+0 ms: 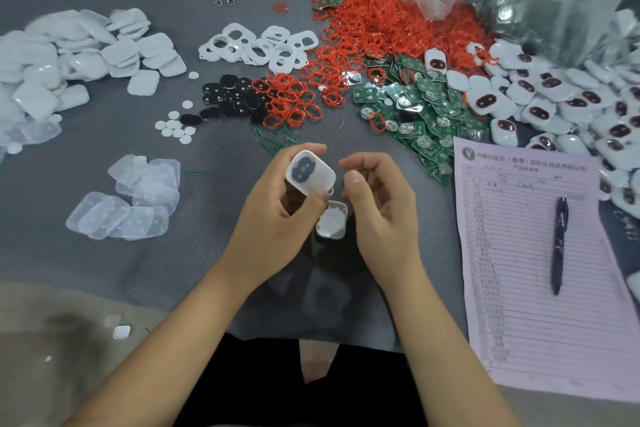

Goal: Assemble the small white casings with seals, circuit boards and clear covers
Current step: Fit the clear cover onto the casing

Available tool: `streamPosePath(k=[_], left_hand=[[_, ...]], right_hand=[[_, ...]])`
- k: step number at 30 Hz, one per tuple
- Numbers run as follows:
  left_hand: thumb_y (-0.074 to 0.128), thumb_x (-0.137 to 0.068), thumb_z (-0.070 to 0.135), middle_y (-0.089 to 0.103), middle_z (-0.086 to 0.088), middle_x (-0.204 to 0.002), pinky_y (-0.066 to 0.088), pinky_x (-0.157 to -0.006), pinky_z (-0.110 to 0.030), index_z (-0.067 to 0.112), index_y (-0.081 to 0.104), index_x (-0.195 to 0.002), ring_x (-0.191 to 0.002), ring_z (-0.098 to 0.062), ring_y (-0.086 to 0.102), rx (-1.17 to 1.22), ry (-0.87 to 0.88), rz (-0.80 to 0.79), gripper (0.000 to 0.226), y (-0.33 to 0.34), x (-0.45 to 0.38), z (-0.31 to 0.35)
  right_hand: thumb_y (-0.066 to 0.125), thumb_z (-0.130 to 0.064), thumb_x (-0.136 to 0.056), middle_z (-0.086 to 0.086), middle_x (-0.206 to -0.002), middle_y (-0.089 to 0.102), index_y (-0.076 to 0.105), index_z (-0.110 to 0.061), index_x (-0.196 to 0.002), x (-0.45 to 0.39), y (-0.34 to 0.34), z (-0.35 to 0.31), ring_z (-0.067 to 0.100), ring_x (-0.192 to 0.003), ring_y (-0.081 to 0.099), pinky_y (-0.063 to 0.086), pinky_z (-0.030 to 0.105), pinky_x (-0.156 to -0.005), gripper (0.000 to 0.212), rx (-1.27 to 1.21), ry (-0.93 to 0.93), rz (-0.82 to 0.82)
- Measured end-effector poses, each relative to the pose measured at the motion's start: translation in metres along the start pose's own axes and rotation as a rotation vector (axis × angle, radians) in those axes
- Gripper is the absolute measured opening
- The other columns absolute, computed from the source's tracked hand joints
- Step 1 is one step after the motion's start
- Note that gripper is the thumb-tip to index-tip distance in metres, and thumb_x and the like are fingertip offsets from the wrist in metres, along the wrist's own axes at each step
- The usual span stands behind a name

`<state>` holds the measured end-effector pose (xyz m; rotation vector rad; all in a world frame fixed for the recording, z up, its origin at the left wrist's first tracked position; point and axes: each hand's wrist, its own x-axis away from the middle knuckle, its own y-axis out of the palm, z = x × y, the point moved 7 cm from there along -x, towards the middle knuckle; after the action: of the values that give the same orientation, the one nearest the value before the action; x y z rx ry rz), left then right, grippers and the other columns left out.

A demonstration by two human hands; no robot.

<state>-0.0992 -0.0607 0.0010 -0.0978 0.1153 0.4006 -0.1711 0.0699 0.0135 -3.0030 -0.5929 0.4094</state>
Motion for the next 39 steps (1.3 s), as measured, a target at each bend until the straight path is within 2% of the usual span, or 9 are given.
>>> streamPosePath(k=[6,11,14,17,21,26,31,36,39], left_hand=[[0.055,-0.095,0.003,0.069,0.003,-0.109,0.052,-0.079,-0.014,0.020,0.061,-0.130,-0.093,-0.004,0.066,0.066,-0.010,-0.007,0.040,0.001,-0.001,0.002],[0.058,-0.099,0.015,0.070,0.008,-0.111,0.054,-0.077,-0.017,0.024,0.061,-0.131,-0.094,-0.008,0.069,-0.026,-0.007,-0.054,0.033,0.005,0.000,0.003],[0.061,-0.101,0.023,0.071,0.007,-0.107,0.055,-0.074,-0.018,0.021,0.062,-0.129,-0.088,-0.010,0.071,-0.008,-0.012,-0.055,0.027,0.008,0.001,0.004],[0.060,-0.105,0.015,0.072,0.001,-0.094,0.051,-0.064,-0.015,0.014,0.062,-0.123,-0.073,-0.006,0.071,0.042,-0.028,-0.025,0.018,0.007,0.000,0.004],[0.061,-0.104,0.008,0.072,-0.011,-0.084,0.047,-0.056,-0.012,0.002,0.060,-0.111,-0.064,-0.006,0.071,0.064,-0.049,-0.002,0.010,0.007,-0.001,0.004],[0.060,-0.105,0.012,0.072,-0.004,-0.083,0.046,-0.058,-0.012,0.006,0.055,-0.106,-0.063,-0.008,0.068,0.026,-0.044,-0.014,0.008,0.007,-0.002,-0.001],[0.059,-0.106,0.021,0.073,0.000,-0.081,0.047,-0.061,-0.014,0.017,0.055,-0.104,-0.062,-0.015,0.066,-0.002,-0.030,-0.026,0.006,0.006,-0.002,-0.004],[0.061,-0.106,0.023,0.074,0.001,-0.082,0.050,-0.065,-0.016,0.017,0.056,-0.106,-0.065,-0.013,0.066,0.030,-0.020,-0.067,0.008,0.009,0.000,-0.002],[0.061,-0.105,0.021,0.074,0.000,-0.086,0.051,-0.066,-0.016,0.015,0.057,-0.108,-0.070,-0.008,0.069,0.052,-0.009,-0.091,0.008,0.012,0.000,0.000]], right_hand=[[0.064,-0.014,-0.094,0.007,-0.080,0.069,0.066,-0.022,-0.100,0.004,0.007,-0.002,0.034,-0.069,0.065,0.053,0.047,-0.062,0.010,0.072,-0.020,-0.060],[0.065,-0.014,-0.093,0.004,-0.079,0.069,0.065,-0.021,-0.096,0.003,0.005,0.000,0.034,-0.068,0.065,0.052,0.049,-0.063,0.008,0.092,0.004,-0.032],[0.064,-0.020,-0.093,-0.001,-0.082,0.069,0.065,-0.021,-0.095,0.002,0.001,-0.002,0.029,-0.068,0.065,0.053,0.043,-0.062,0.003,0.101,-0.015,-0.028],[0.062,-0.023,-0.095,-0.017,-0.078,0.065,0.065,-0.025,-0.095,0.000,-0.025,-0.004,0.006,-0.064,0.058,0.044,0.016,-0.061,0.004,0.232,-0.072,0.112],[0.060,-0.024,-0.099,-0.016,-0.068,0.058,0.062,-0.027,-0.087,0.008,-0.069,0.004,0.004,-0.061,0.051,0.037,0.014,-0.058,0.012,0.463,0.001,0.396],[0.067,-0.027,-0.096,-0.010,-0.088,0.065,0.072,-0.023,-0.104,0.011,-0.060,0.013,0.016,-0.087,0.062,0.050,0.036,-0.078,0.010,0.727,0.040,0.195],[0.070,-0.046,-0.092,-0.006,-0.102,0.060,0.072,-0.032,-0.123,0.011,-0.048,0.013,0.019,-0.104,0.060,0.052,0.035,-0.076,0.034,0.919,0.025,0.116],[0.067,-0.053,-0.092,-0.005,-0.103,0.056,0.066,-0.038,-0.133,0.008,-0.046,0.014,0.019,-0.103,0.060,0.053,0.037,-0.074,0.043,0.938,0.037,0.093],[0.064,-0.050,-0.096,-0.006,-0.111,0.055,0.066,-0.040,-0.131,0.001,-0.042,0.017,0.018,-0.108,0.059,0.050,0.035,-0.072,0.036,0.982,0.060,0.015]])
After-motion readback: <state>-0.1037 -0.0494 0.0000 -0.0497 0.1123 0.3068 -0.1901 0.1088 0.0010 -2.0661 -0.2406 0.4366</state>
